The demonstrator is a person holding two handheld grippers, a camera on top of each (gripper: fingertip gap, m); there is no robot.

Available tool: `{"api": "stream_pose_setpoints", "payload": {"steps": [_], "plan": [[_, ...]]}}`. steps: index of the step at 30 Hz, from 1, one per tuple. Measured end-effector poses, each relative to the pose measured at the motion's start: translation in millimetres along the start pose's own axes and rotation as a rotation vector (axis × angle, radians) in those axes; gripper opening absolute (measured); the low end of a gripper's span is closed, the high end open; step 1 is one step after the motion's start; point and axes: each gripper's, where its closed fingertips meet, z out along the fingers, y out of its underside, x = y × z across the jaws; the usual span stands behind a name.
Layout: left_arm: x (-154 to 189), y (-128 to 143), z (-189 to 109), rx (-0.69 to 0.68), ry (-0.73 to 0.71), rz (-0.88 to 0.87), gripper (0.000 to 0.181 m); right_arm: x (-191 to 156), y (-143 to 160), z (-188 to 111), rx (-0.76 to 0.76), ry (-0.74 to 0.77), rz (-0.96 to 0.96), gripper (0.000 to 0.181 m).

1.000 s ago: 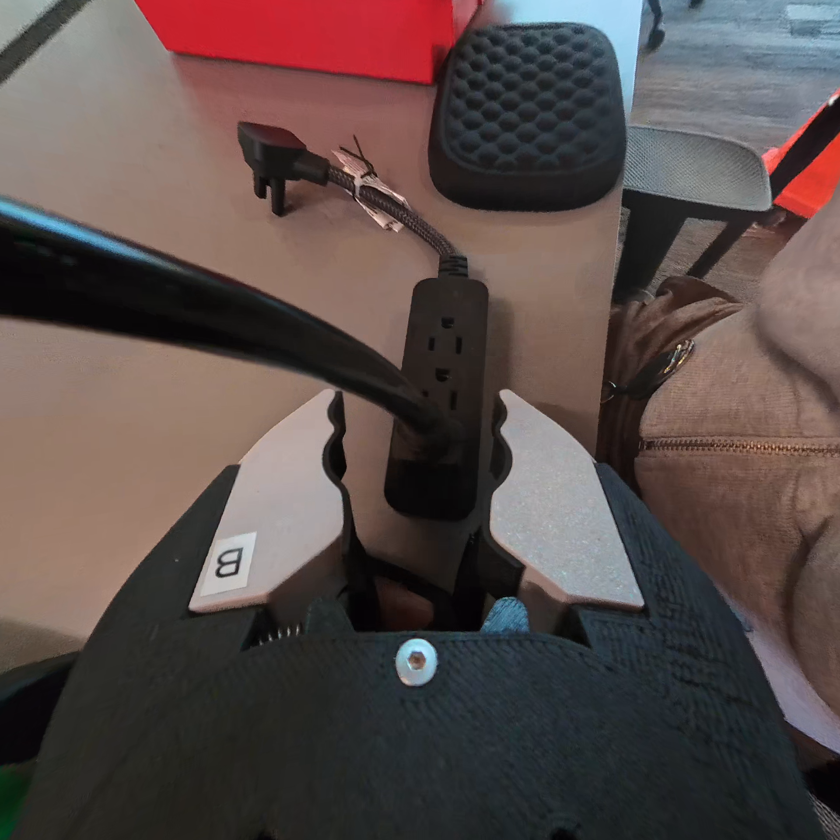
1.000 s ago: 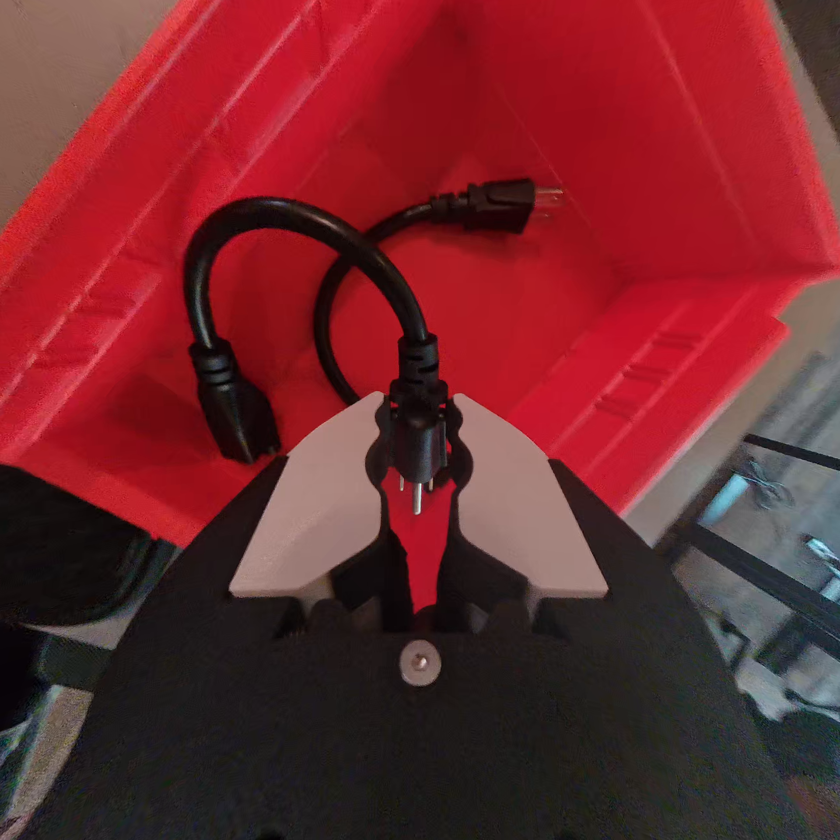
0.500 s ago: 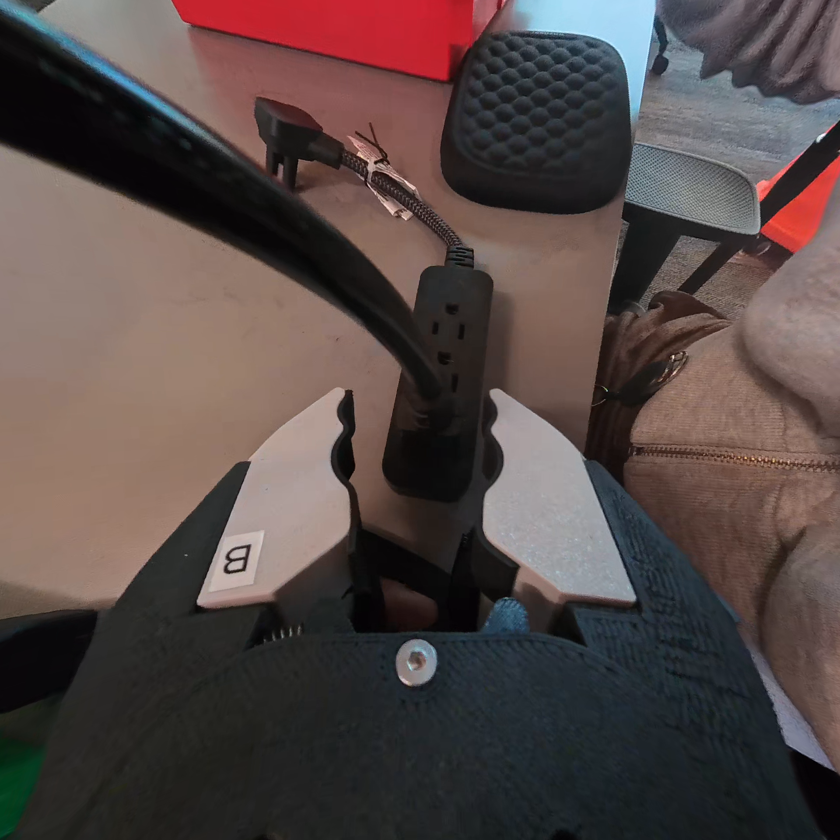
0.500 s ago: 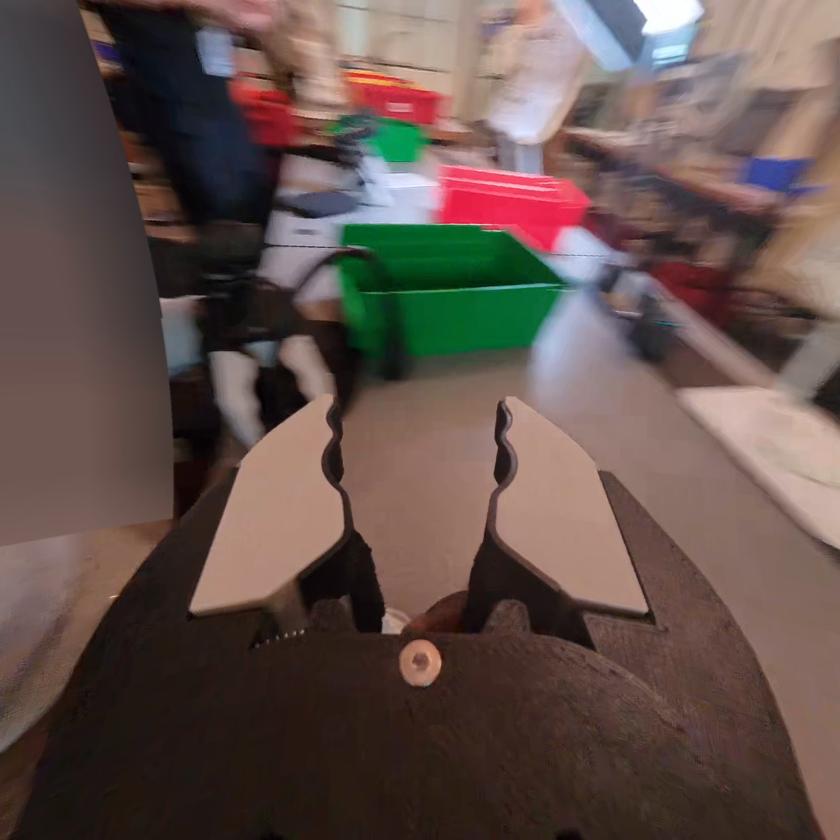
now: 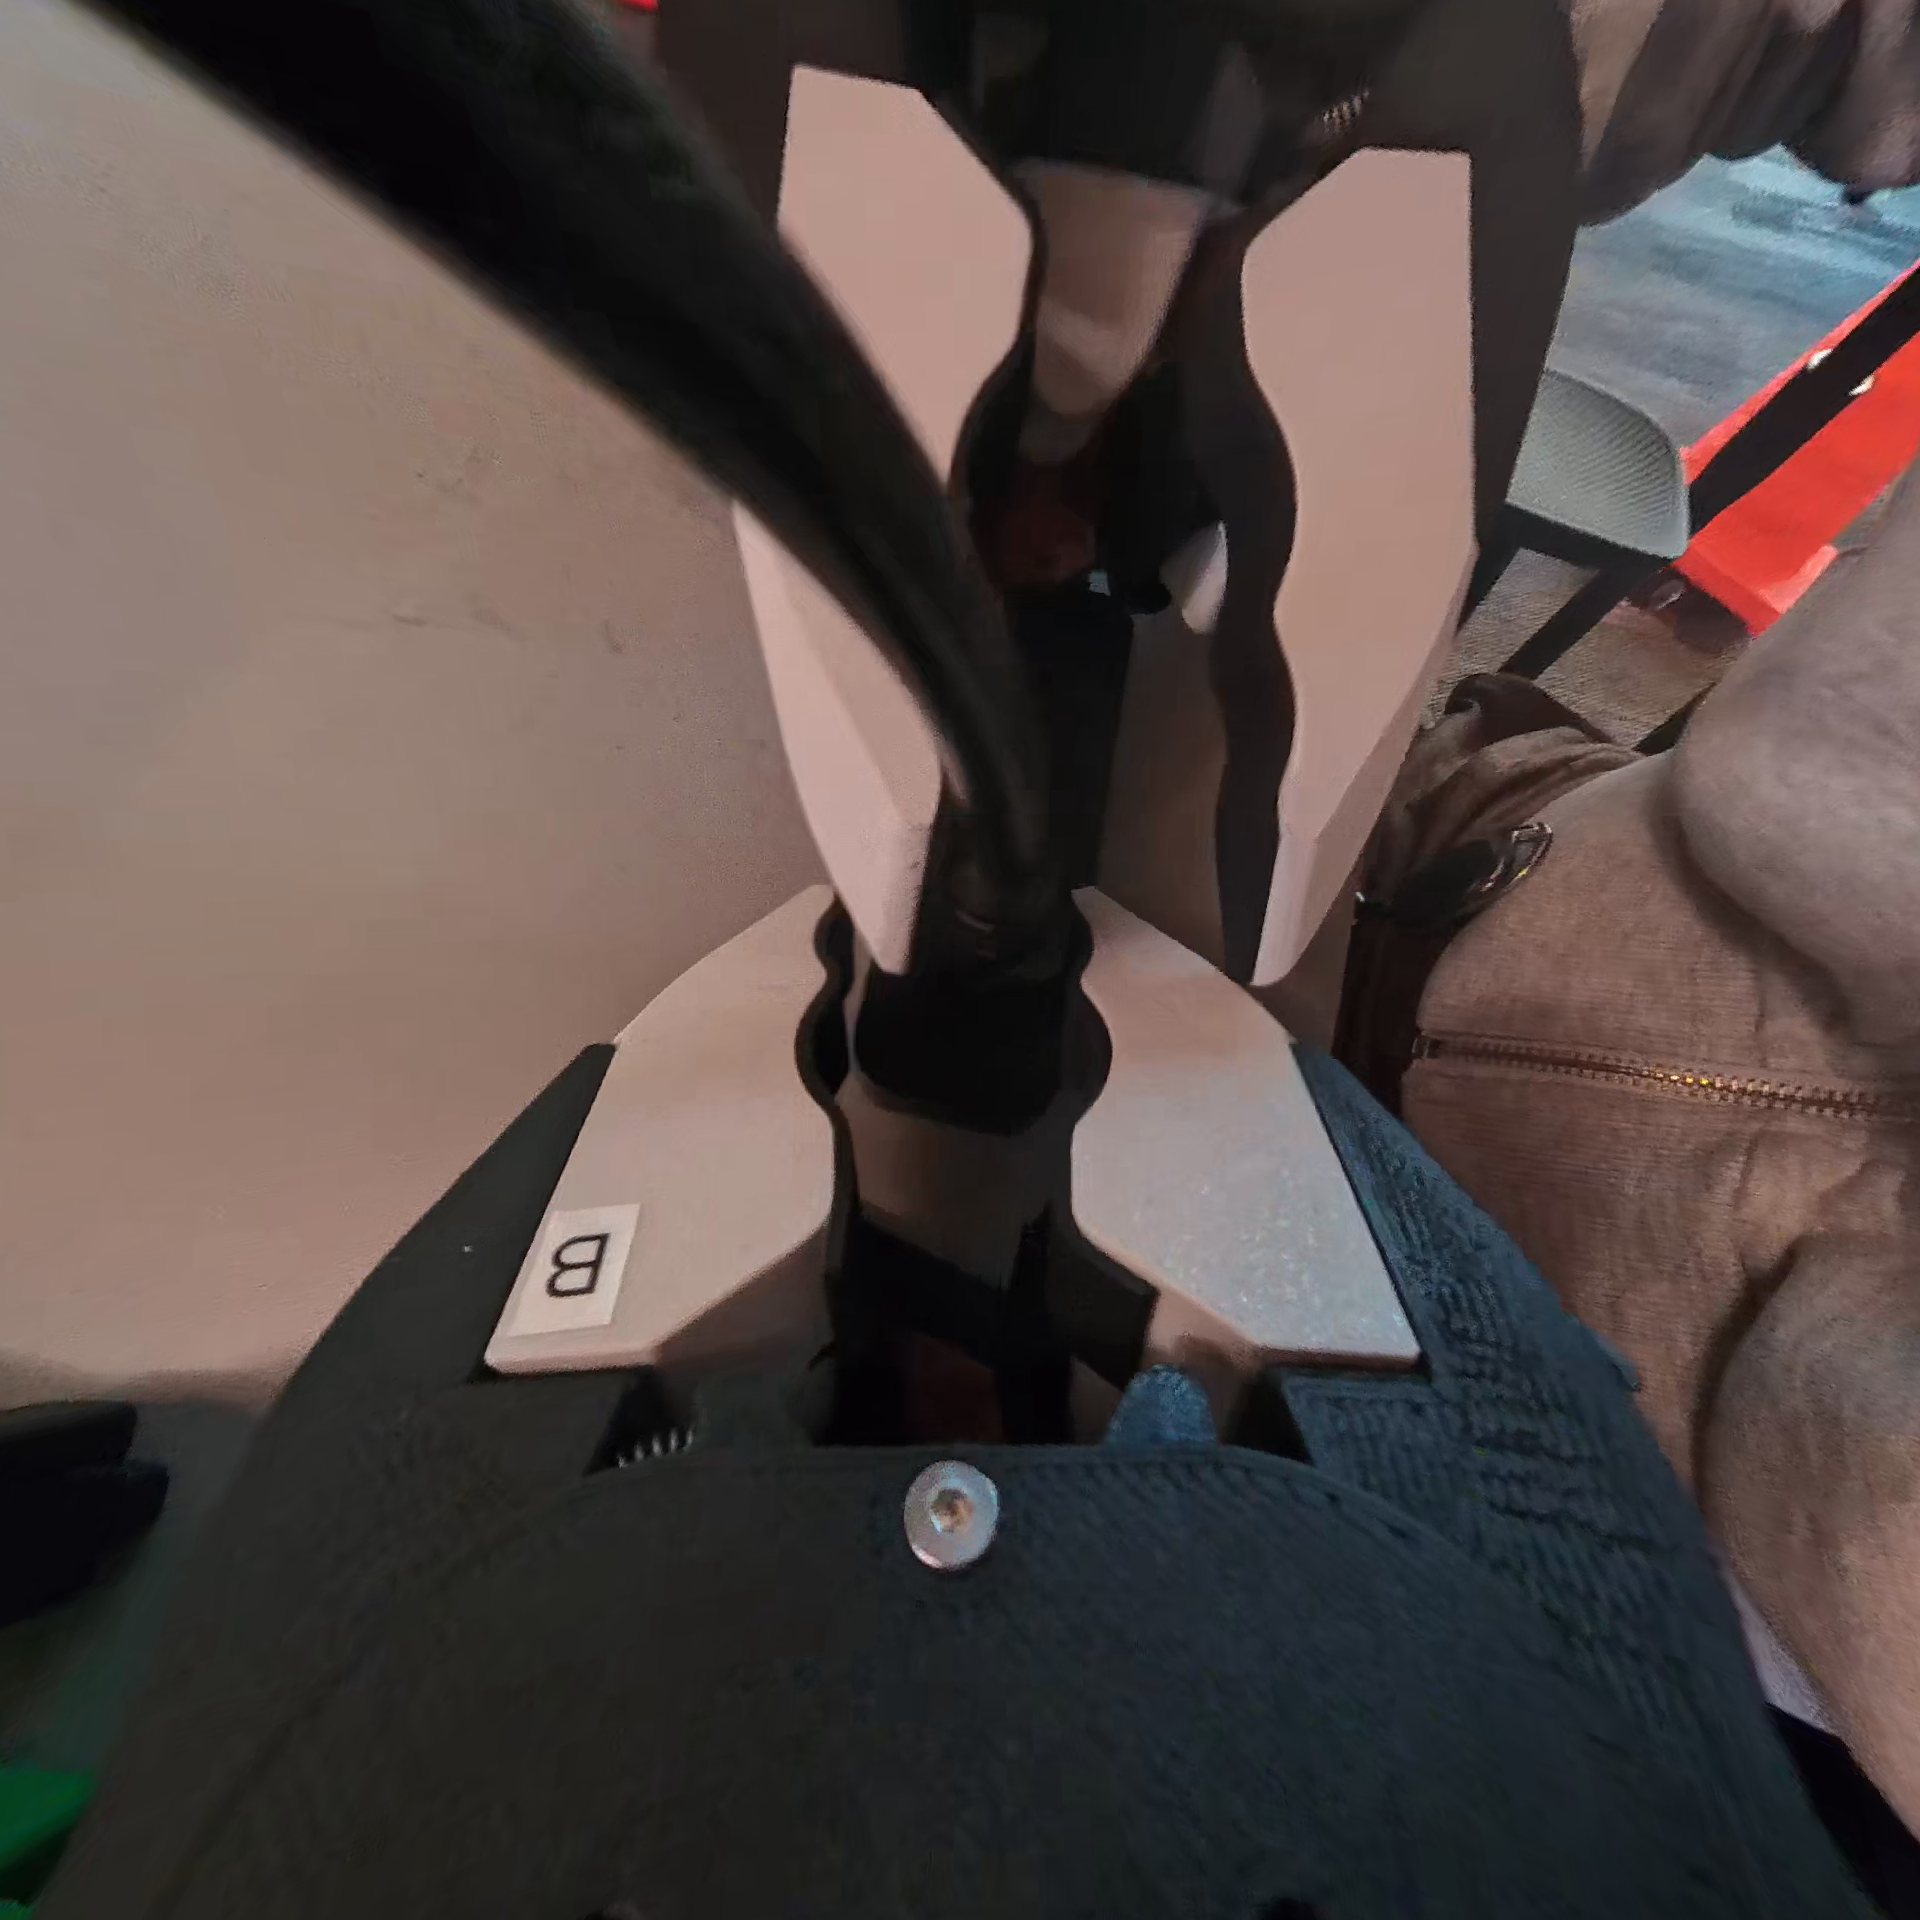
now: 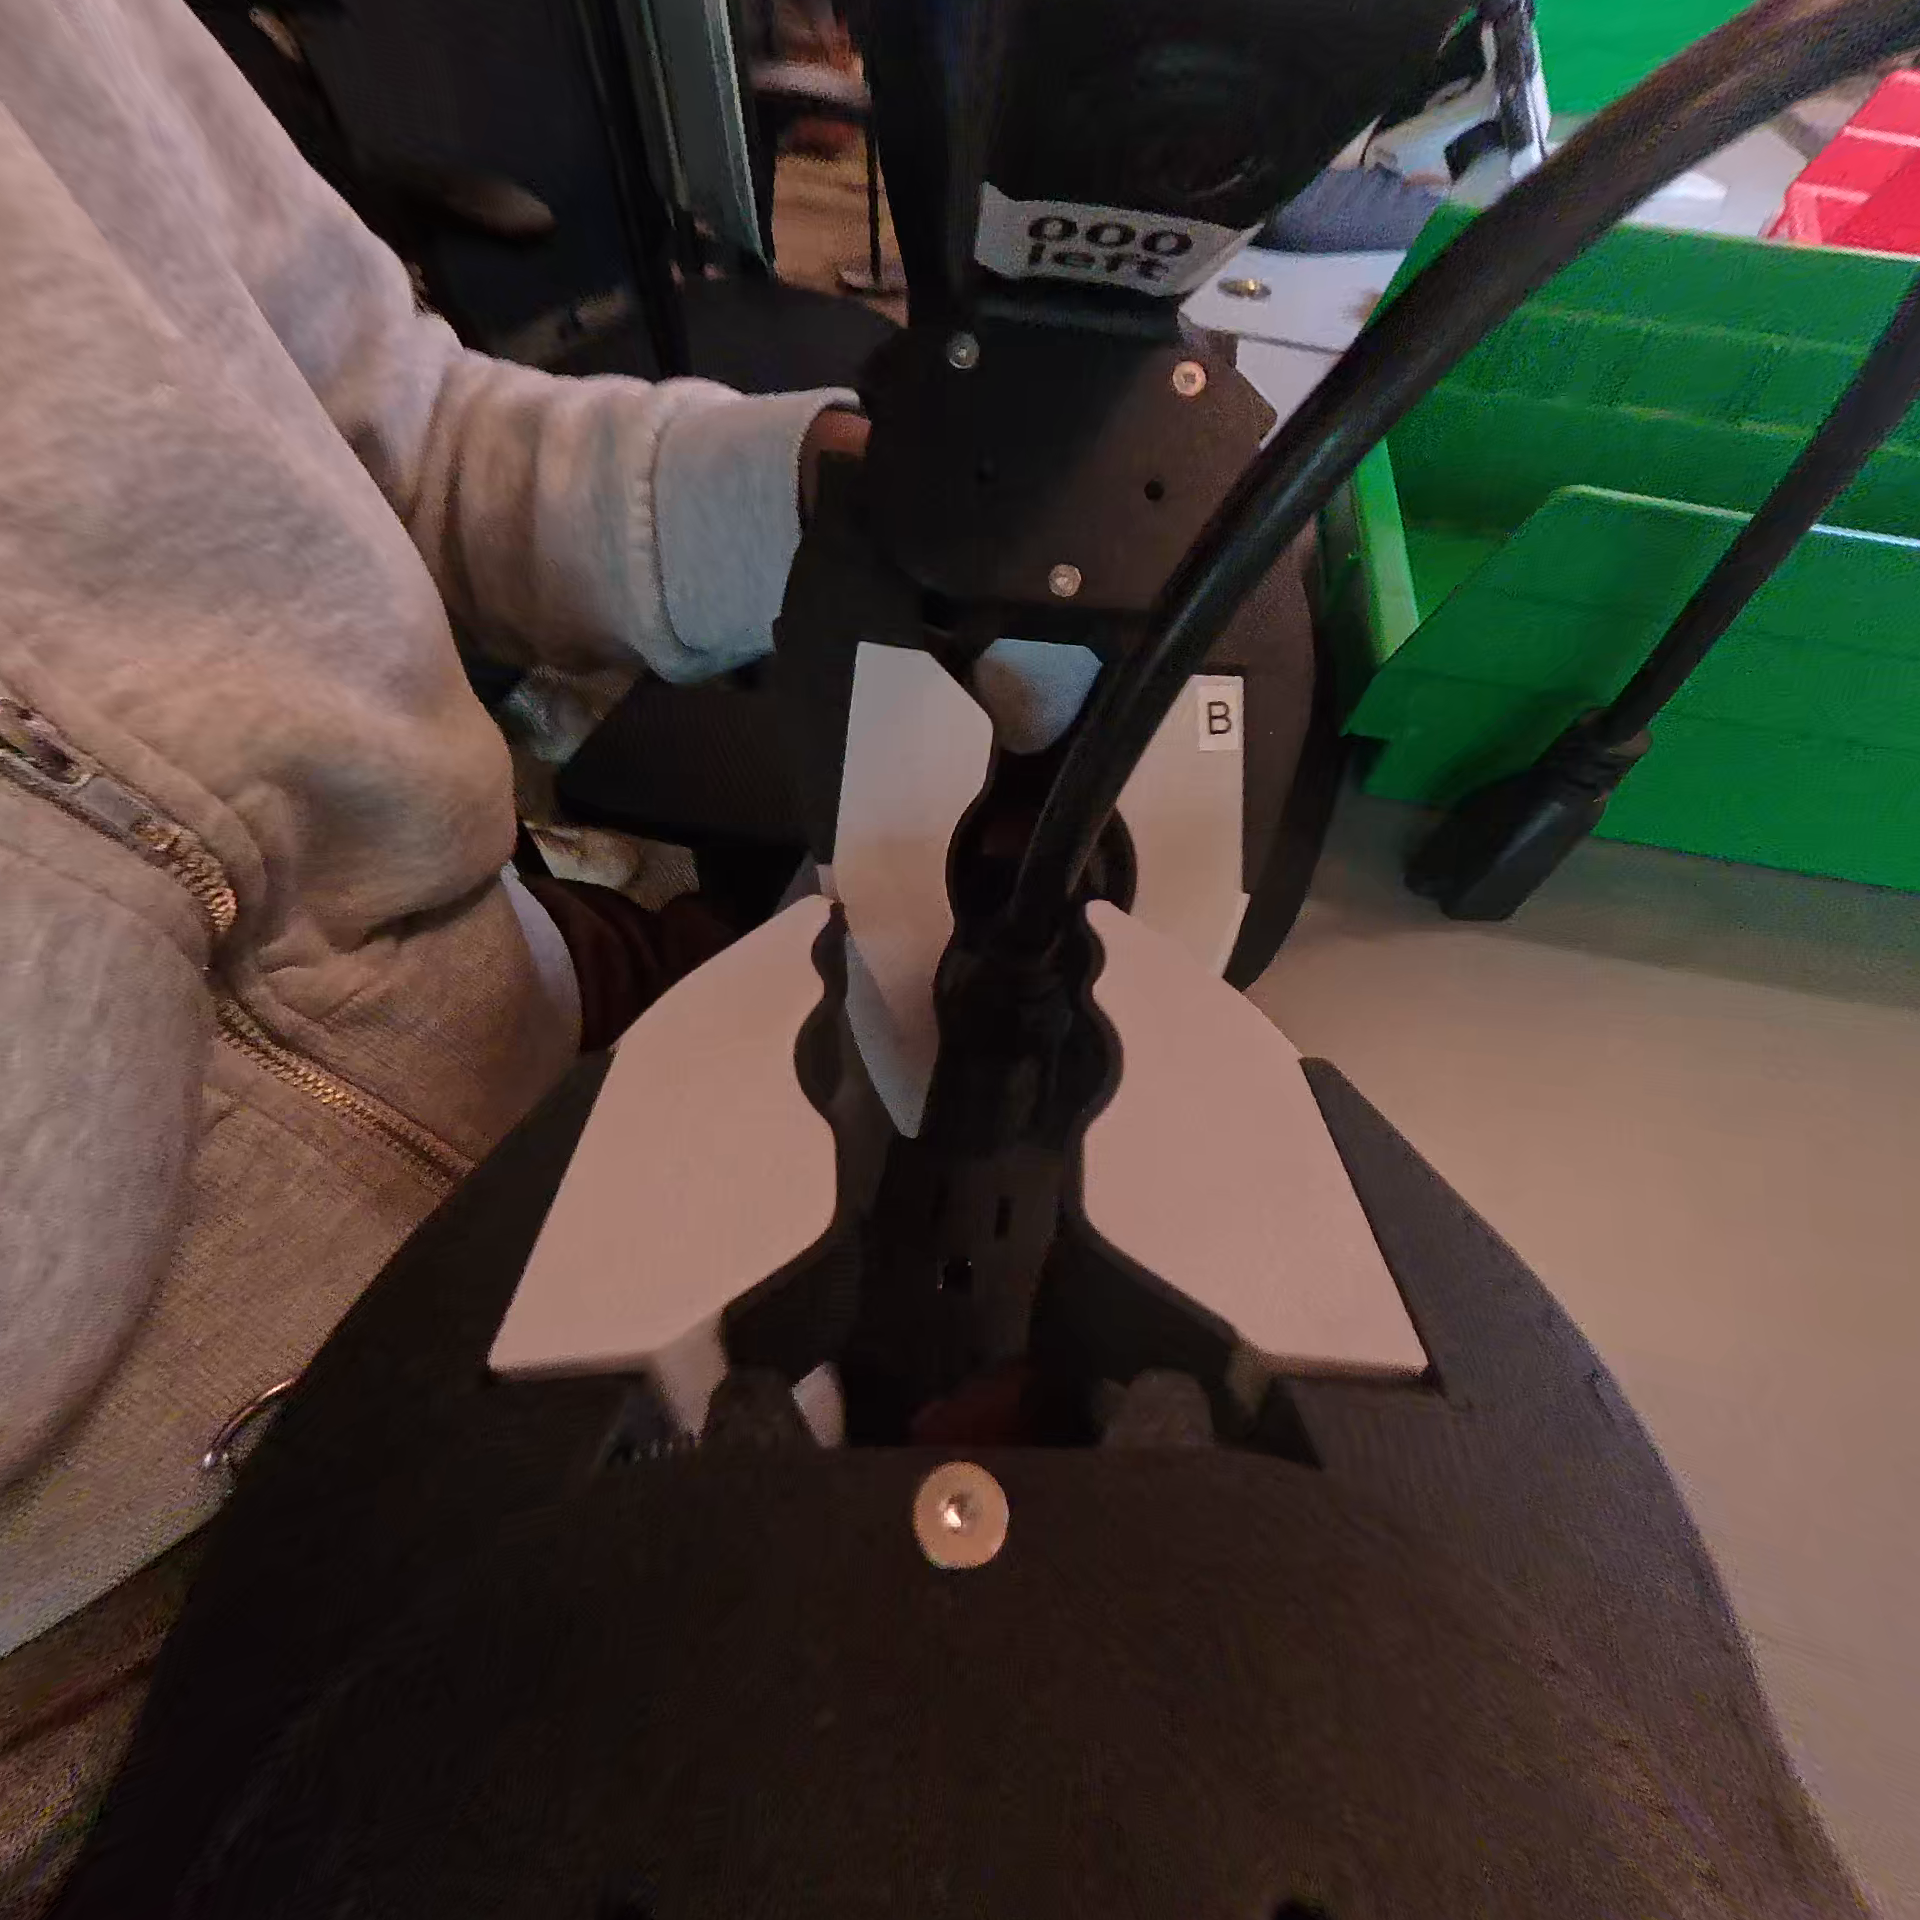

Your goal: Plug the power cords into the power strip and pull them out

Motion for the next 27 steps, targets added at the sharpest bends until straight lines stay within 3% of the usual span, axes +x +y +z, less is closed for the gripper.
{"api": "stream_pose_setpoints", "payload": {"steps": [5,6,7,15,23,27], "plan": [[3.6,1.0,0.1,-0.008,0.043,-0.012,0.043,-0.3,1.7,-2.1,0.031,-0.009,0.010,0.034],[6.4,1.7,0.9,-0.016,0.059,-0.003,0.047,1.8,2.0,-2.1,0.035,0.003,0.014,0.020],[6.2,2.9,1.8,-0.028,0.054,0.002,0.048,2.6,2.3,-2.4,0.041,0.002,0.021,0.016],[6.0,13.3,10.1,-0.128,0.009,0.058,0.044,9.7,3.9,-5.2,0.040,0.050,0.035,0.016],[6.5,13.3,10.5,-0.124,-0.004,0.076,0.044,9.2,3.8,-5.6,0.044,0.052,0.033,0.016],[3.7,17.2,13.2,-0.170,-0.039,0.097,0.054,8.4,4.0,-6.8,0.050,0.038,0.043,0.016]]}}
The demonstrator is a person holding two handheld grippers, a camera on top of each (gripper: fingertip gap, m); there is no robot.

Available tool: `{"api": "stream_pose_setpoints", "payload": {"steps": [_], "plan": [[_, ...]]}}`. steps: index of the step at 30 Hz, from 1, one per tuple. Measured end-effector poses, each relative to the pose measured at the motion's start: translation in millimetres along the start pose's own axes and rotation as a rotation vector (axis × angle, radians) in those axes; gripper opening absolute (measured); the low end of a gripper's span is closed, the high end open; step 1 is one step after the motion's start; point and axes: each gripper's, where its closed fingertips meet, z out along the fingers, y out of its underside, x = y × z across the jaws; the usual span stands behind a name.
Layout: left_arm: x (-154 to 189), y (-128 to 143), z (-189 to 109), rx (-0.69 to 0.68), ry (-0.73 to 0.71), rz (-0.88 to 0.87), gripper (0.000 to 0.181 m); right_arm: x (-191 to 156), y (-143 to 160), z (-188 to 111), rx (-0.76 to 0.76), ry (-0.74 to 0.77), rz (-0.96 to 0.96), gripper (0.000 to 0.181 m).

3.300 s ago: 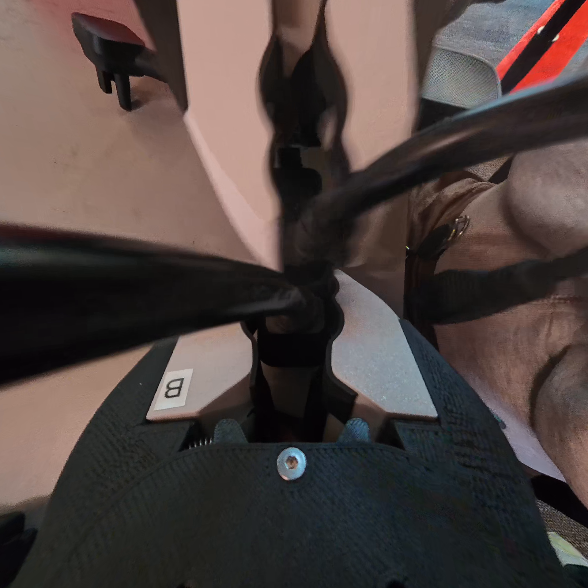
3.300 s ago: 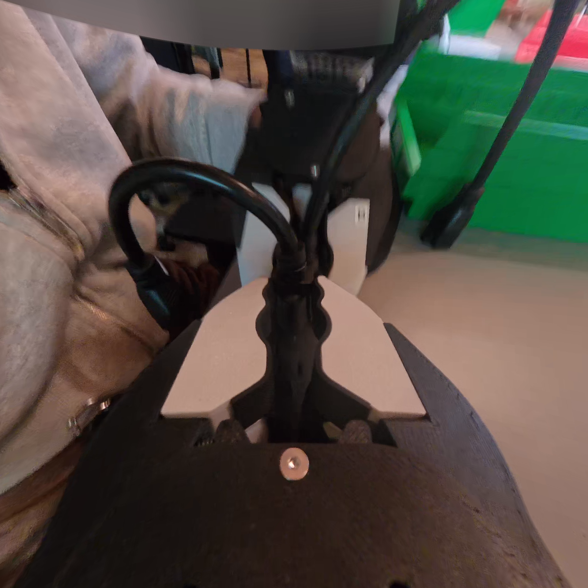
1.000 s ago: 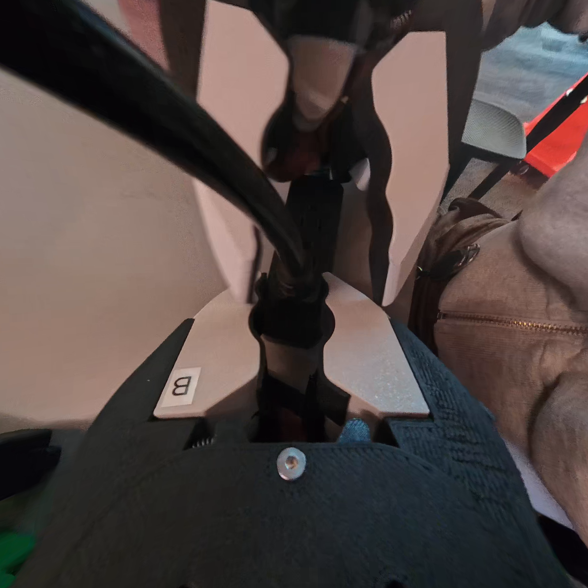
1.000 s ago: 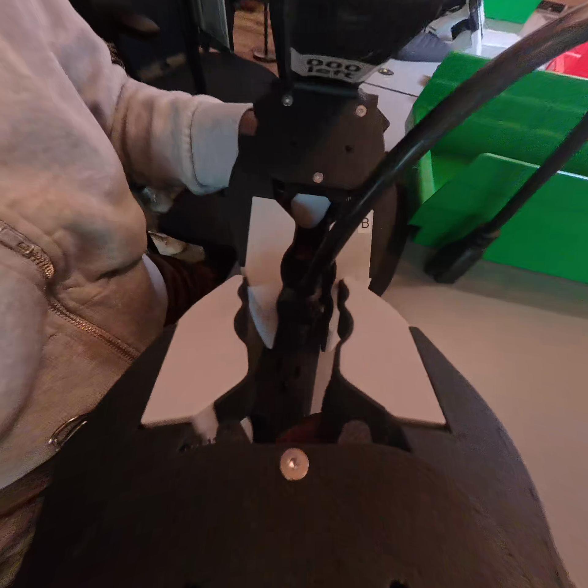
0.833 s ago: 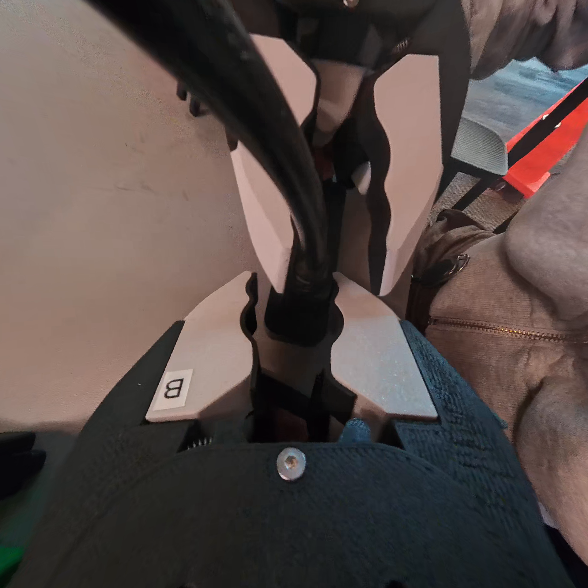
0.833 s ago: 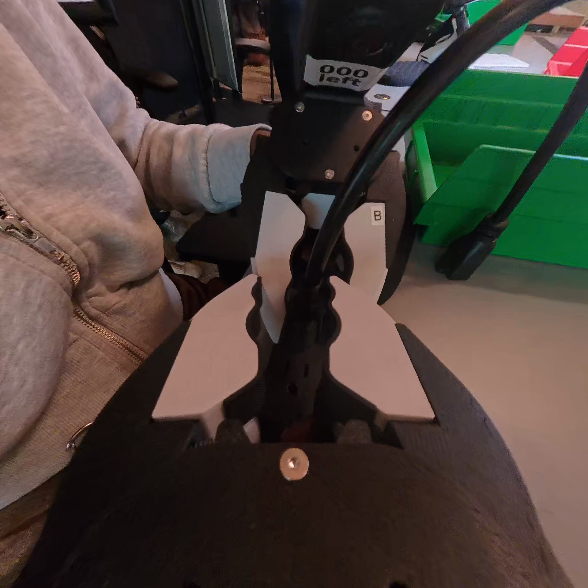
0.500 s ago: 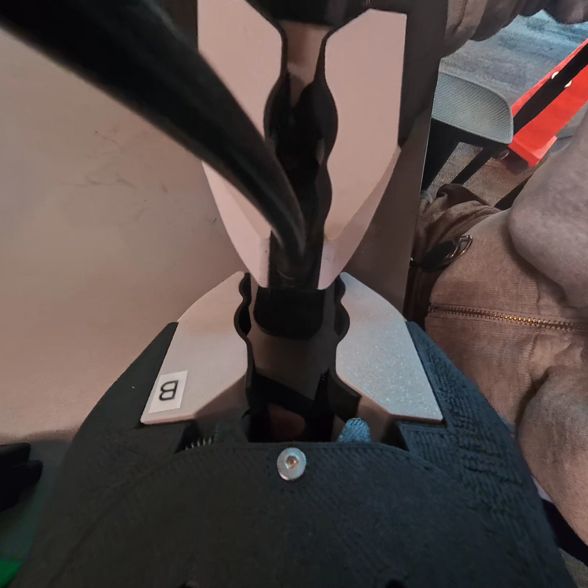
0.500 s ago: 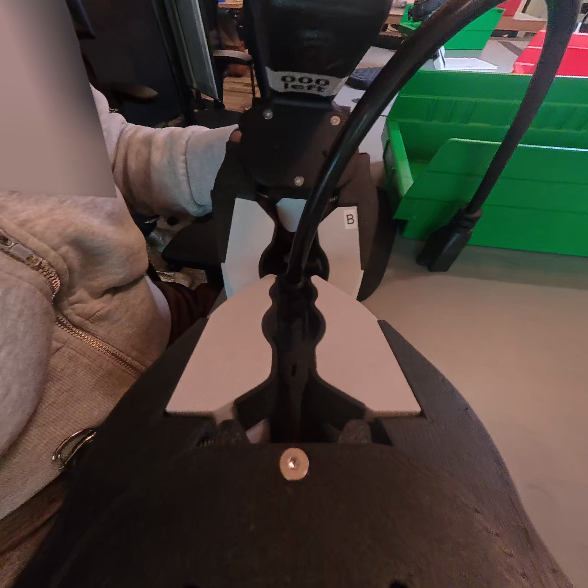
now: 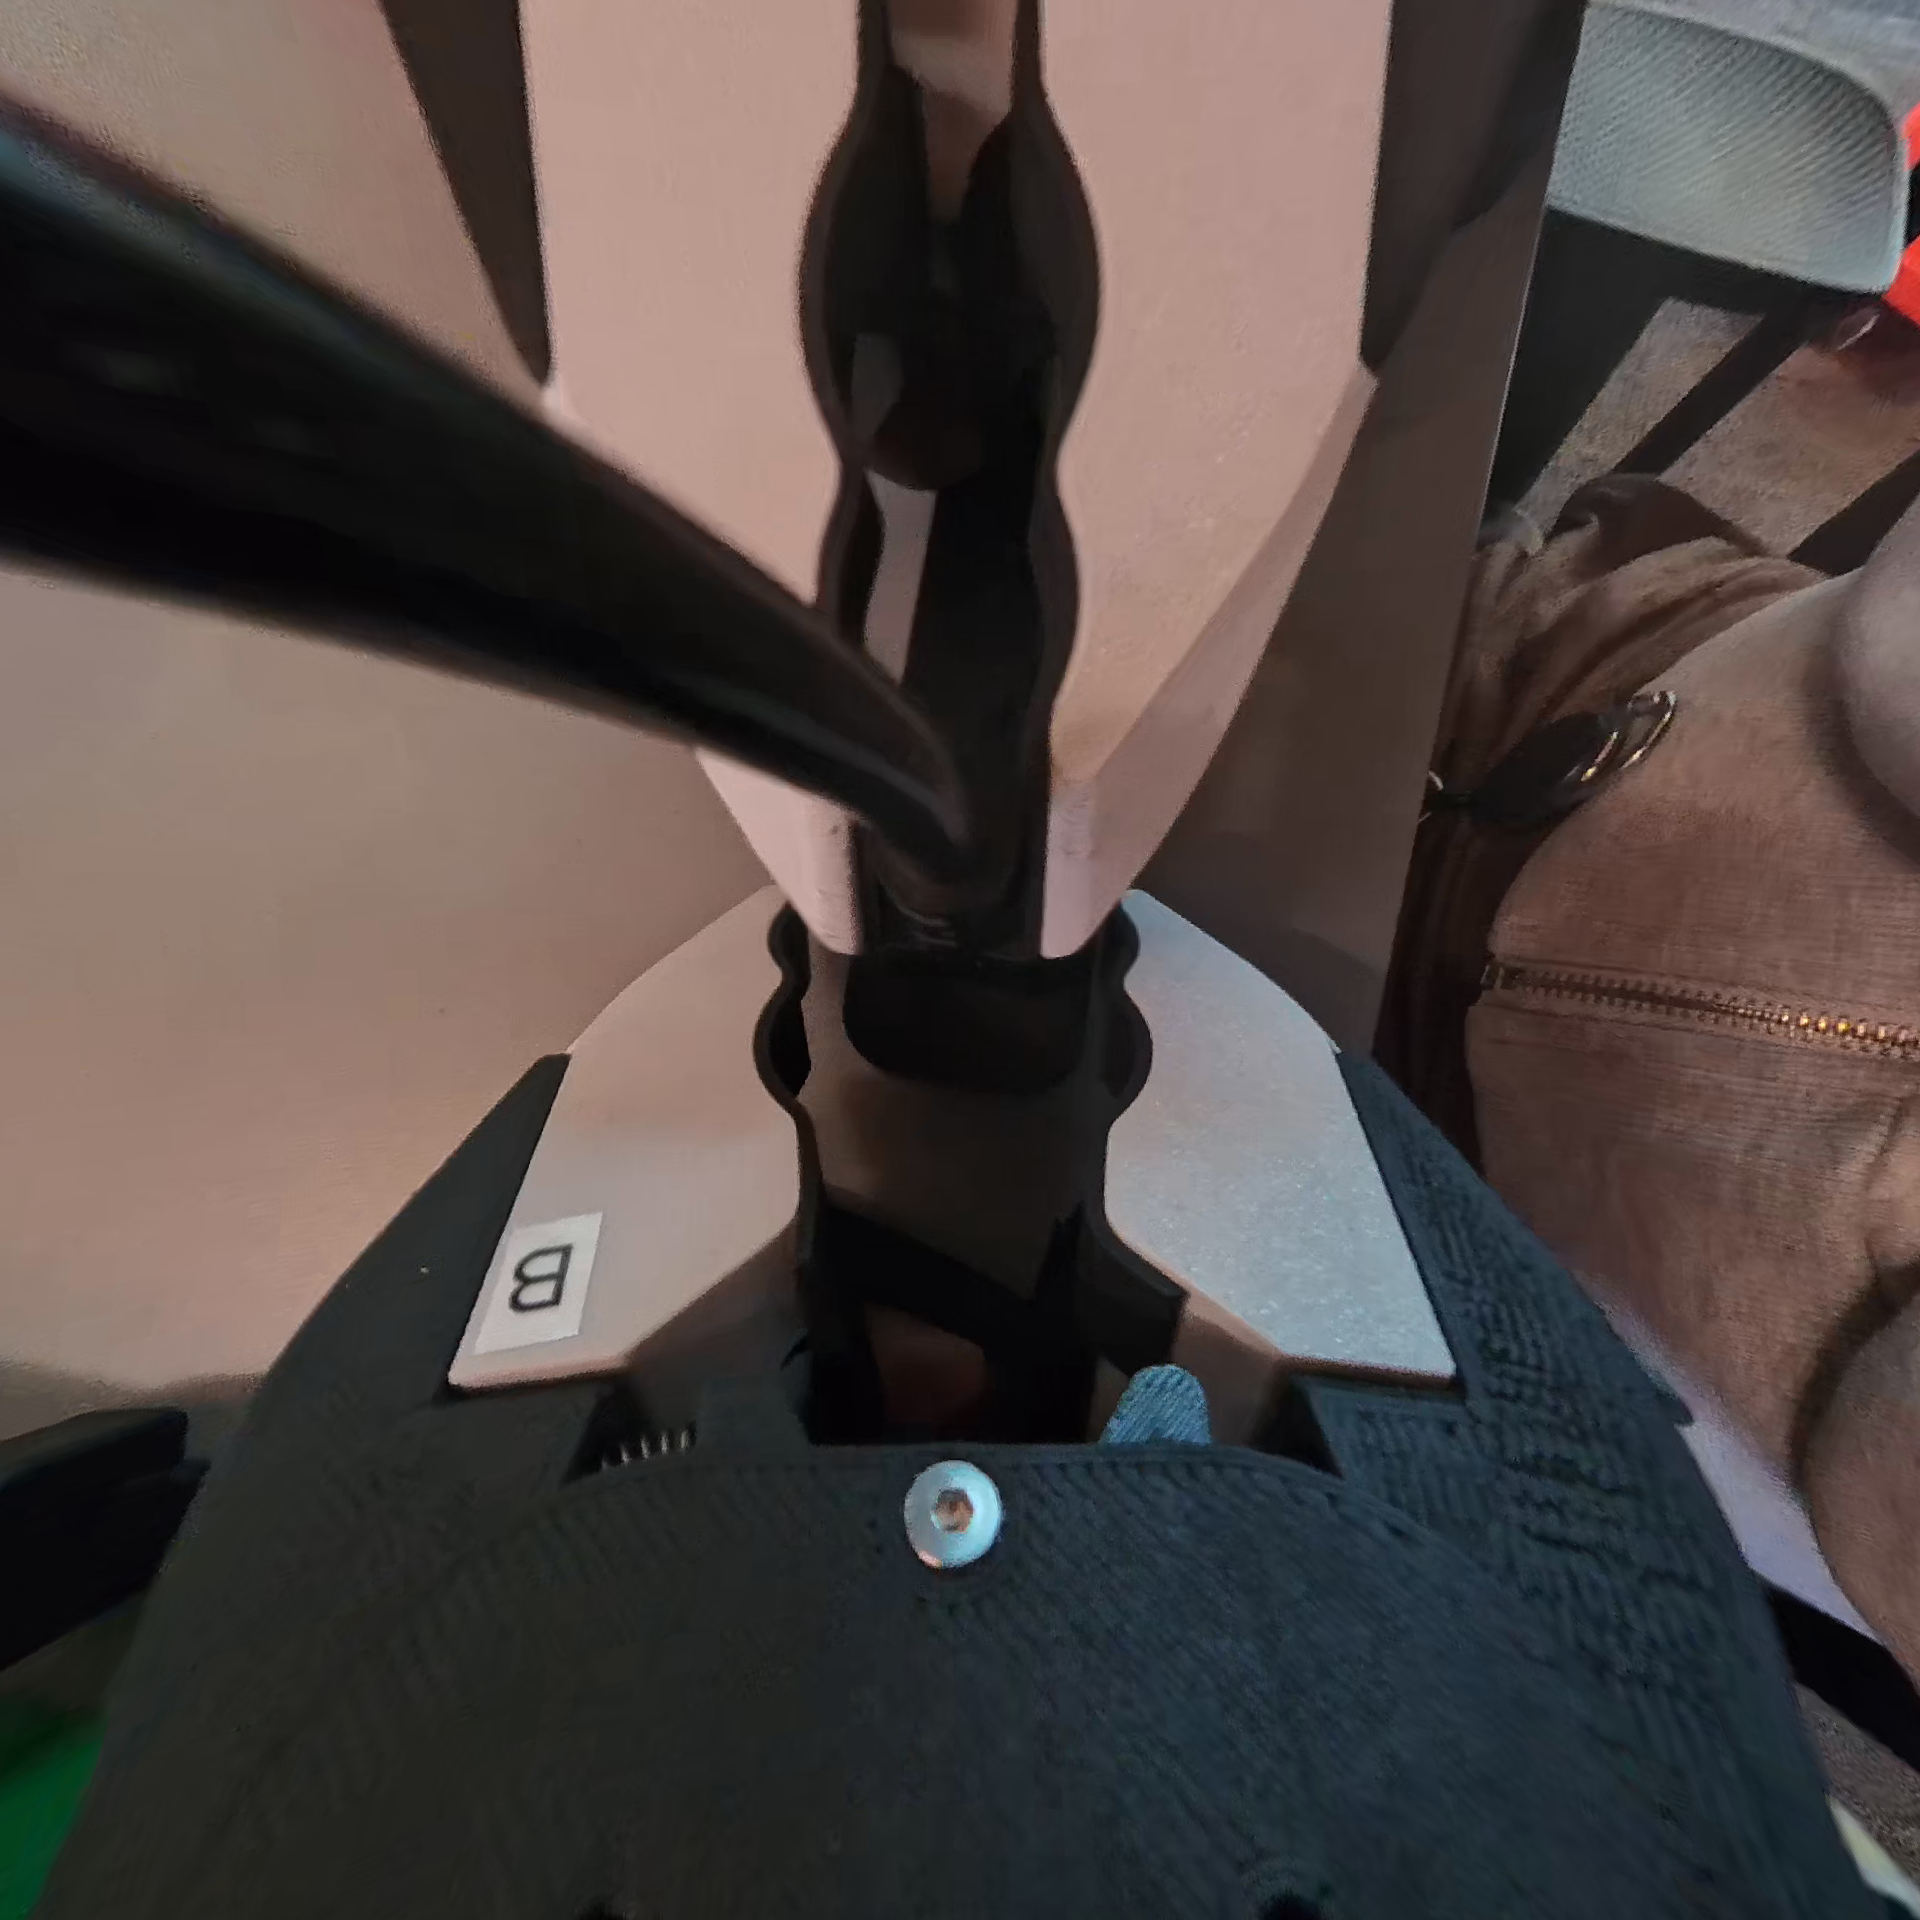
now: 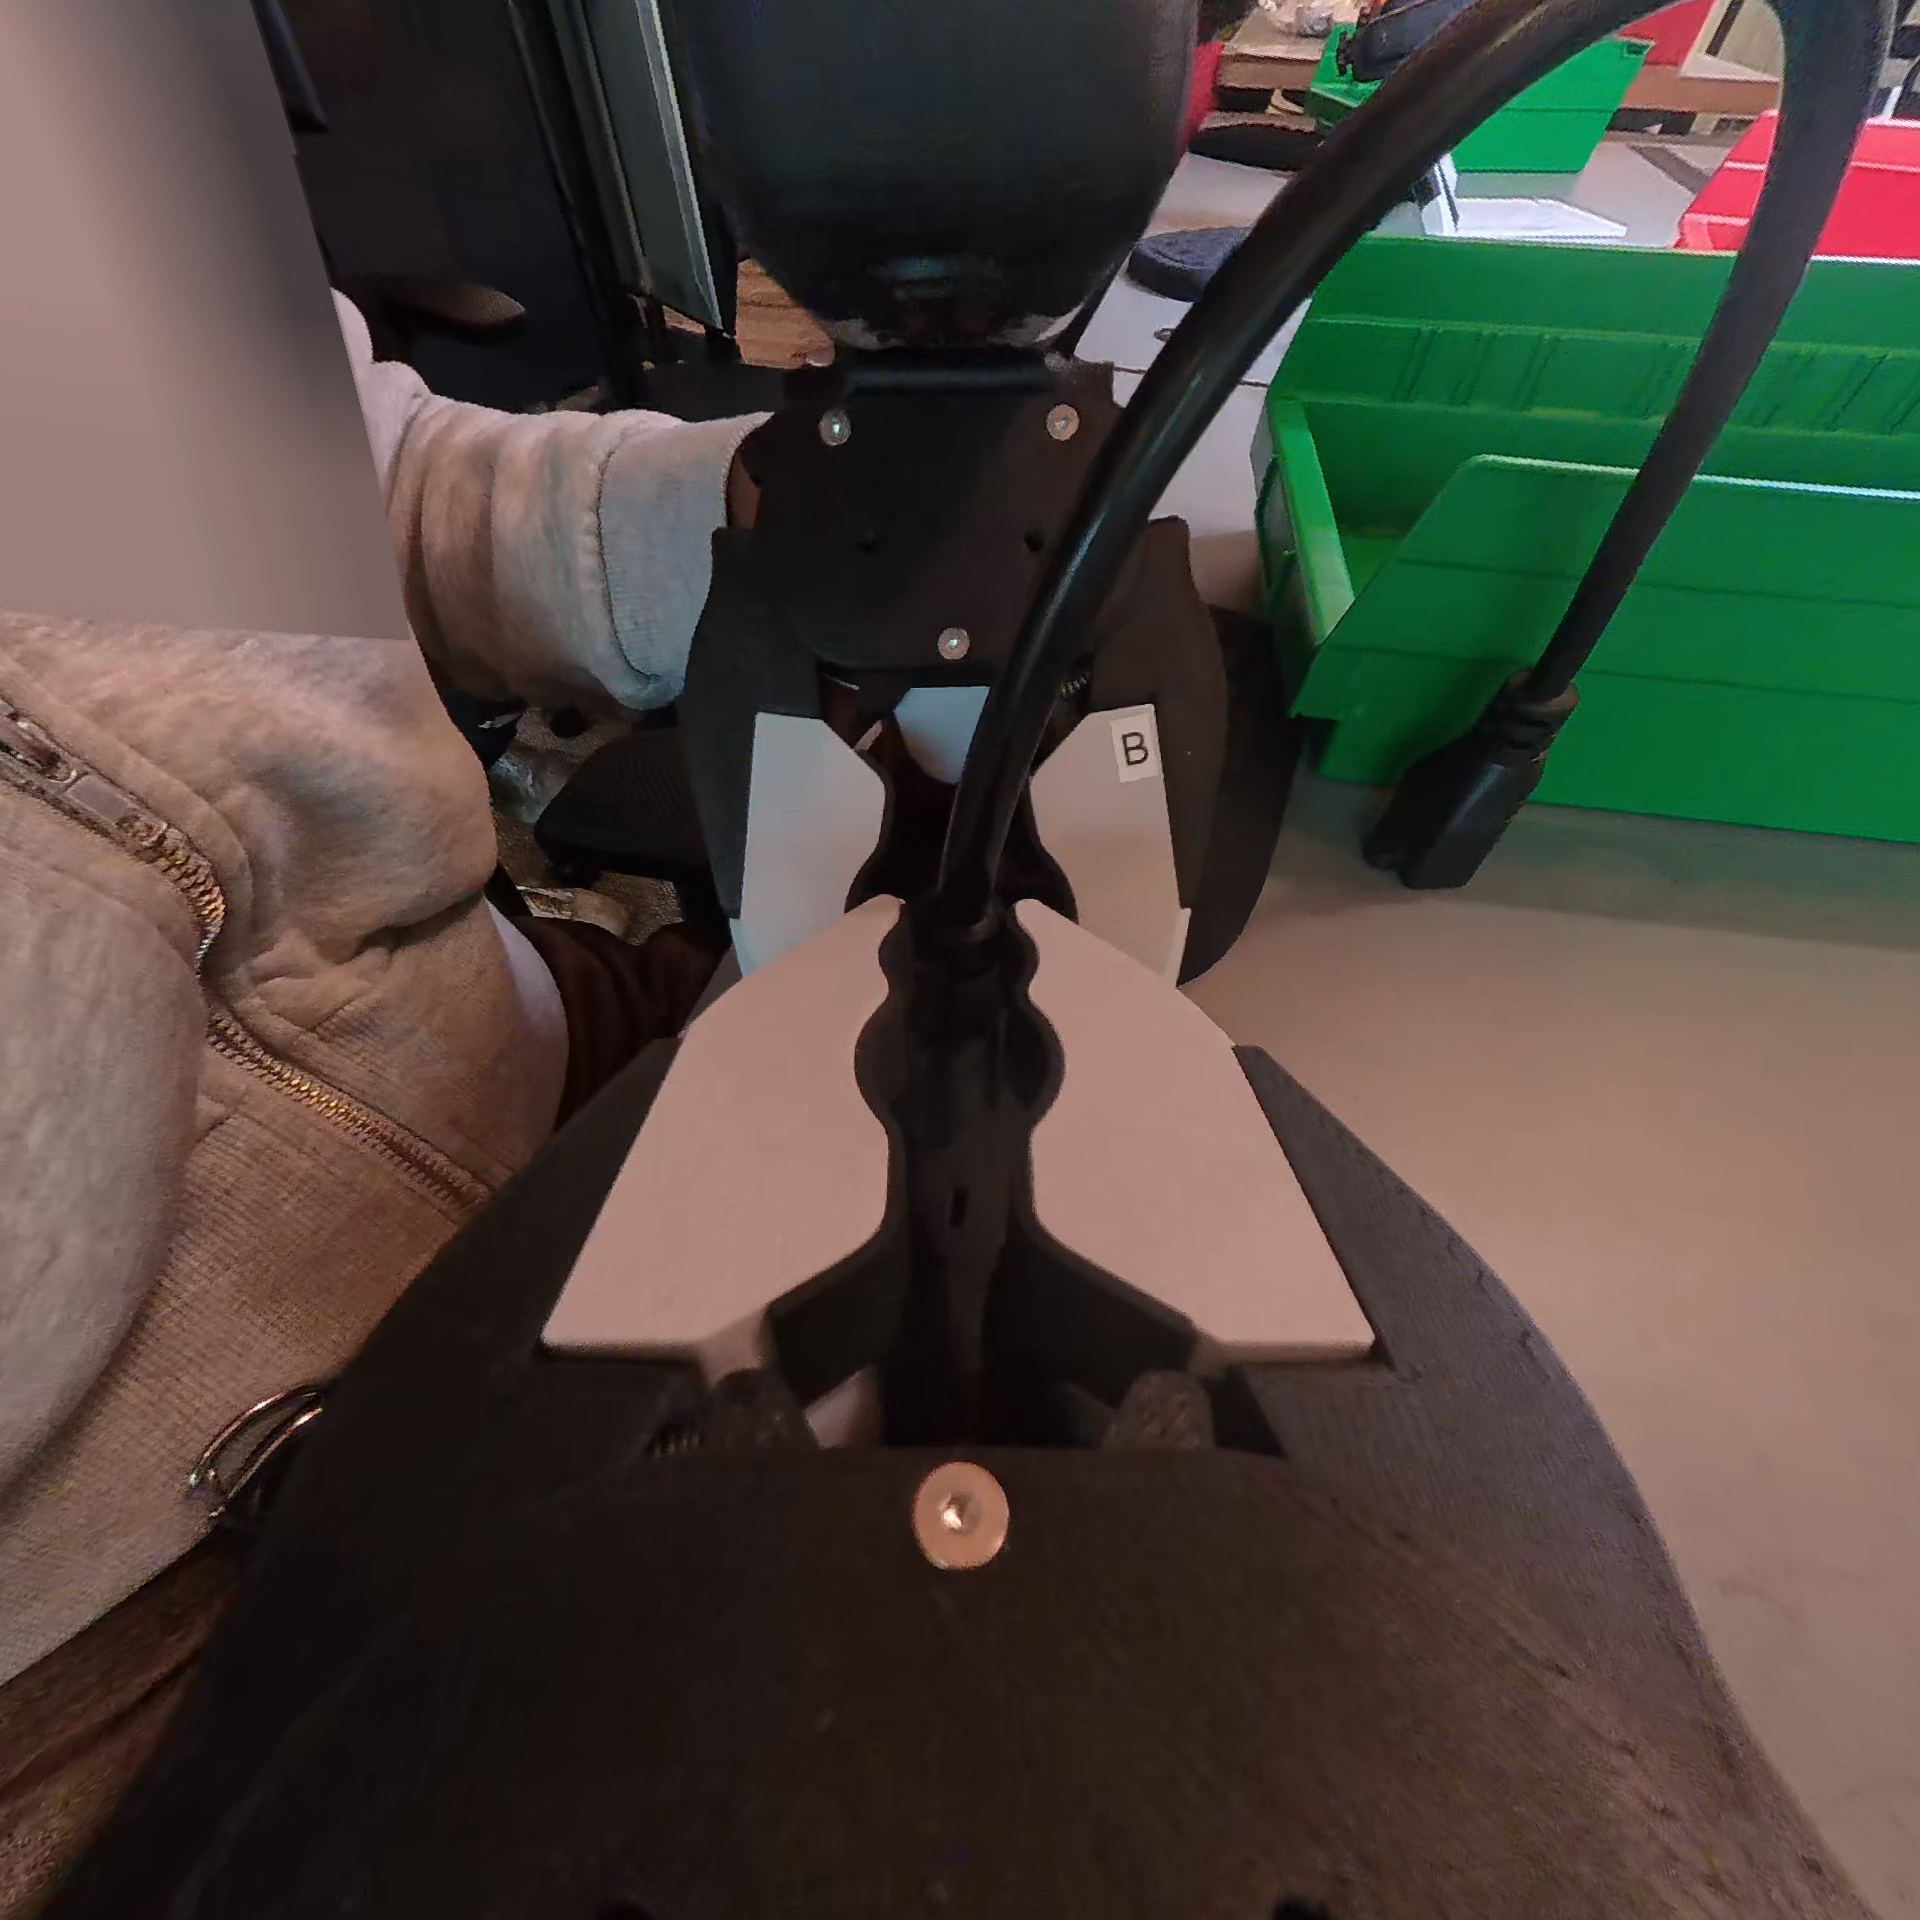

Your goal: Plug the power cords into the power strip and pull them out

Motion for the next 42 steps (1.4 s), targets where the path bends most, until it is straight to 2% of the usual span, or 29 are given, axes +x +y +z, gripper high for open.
{"api": "stream_pose_setpoints", "payload": {"steps": [4,42], "plan": [[4.1,1.1,1.8,-0.022,0.004,0.062,0.045,-1.8,0.5,-0.8,-0.001,-0.019,0.004,0.016],[5.1,0.8,3.2,-0.008,0.016,0.071,0.045,-2.6,0.1,-3.3,0.005,0.005,-0.027,0.015]]}}
